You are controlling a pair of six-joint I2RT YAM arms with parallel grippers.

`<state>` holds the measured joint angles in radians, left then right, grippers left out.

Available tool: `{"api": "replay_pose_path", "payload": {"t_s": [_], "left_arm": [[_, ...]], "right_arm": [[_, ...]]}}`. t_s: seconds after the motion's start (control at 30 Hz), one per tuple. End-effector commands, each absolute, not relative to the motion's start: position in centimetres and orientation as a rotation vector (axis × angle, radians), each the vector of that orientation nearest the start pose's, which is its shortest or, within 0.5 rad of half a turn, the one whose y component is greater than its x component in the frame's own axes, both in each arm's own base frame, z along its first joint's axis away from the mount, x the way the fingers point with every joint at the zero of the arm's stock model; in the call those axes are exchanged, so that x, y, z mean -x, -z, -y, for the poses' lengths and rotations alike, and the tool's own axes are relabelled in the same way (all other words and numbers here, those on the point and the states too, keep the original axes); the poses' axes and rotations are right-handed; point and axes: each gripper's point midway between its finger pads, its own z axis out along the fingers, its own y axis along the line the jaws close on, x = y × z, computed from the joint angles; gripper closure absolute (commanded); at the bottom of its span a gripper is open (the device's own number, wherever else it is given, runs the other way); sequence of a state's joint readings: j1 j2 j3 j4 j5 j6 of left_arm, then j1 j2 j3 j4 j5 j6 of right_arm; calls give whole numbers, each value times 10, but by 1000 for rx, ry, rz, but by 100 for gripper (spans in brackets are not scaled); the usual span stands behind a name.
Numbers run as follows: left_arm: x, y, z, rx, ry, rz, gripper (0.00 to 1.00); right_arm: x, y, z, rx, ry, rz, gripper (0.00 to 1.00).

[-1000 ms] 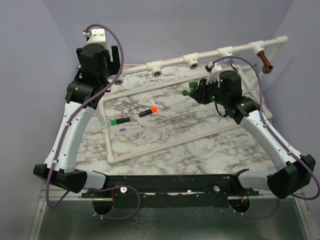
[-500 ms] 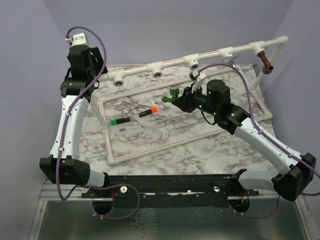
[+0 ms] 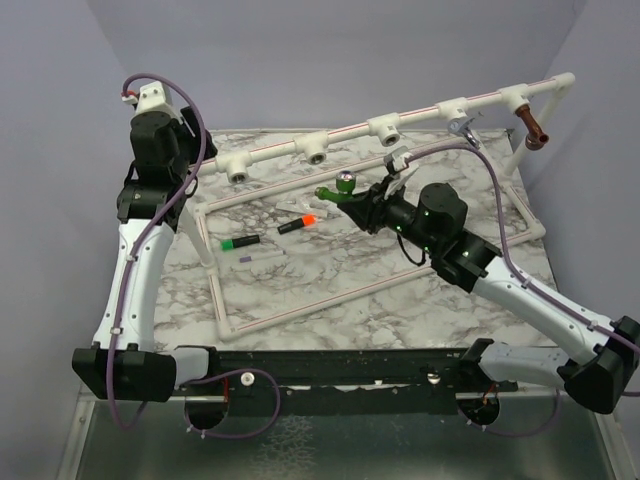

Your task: Install the water faucets

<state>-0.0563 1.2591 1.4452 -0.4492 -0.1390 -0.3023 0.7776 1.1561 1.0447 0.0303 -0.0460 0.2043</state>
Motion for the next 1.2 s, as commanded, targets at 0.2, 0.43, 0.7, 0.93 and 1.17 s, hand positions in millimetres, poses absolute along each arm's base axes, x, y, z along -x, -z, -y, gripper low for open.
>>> {"api": "replay_pose_path", "payload": {"t_s": [0.2, 0.43, 0.7, 0.93, 1.17], "left_arm": [[-364, -279, 23, 352, 165, -2085, 31], [-363, -270, 35, 361, 253, -2097, 28], [-343, -241, 46, 343, 304, -2164, 27], [-331, -226, 57, 310, 308, -2200, 25], [-330, -224, 56, 277, 203, -2192, 17]], "right_arm": [[-261, -368, -278, 360, -743, -1443, 100], [-251, -372, -268, 284, -600, -1419, 100], [-231, -384, -269, 327, -481, -1270, 100], [-224, -394, -272, 343, -359, -1143, 100], [-216, -406, -291, 388, -295, -1087, 100]]}}
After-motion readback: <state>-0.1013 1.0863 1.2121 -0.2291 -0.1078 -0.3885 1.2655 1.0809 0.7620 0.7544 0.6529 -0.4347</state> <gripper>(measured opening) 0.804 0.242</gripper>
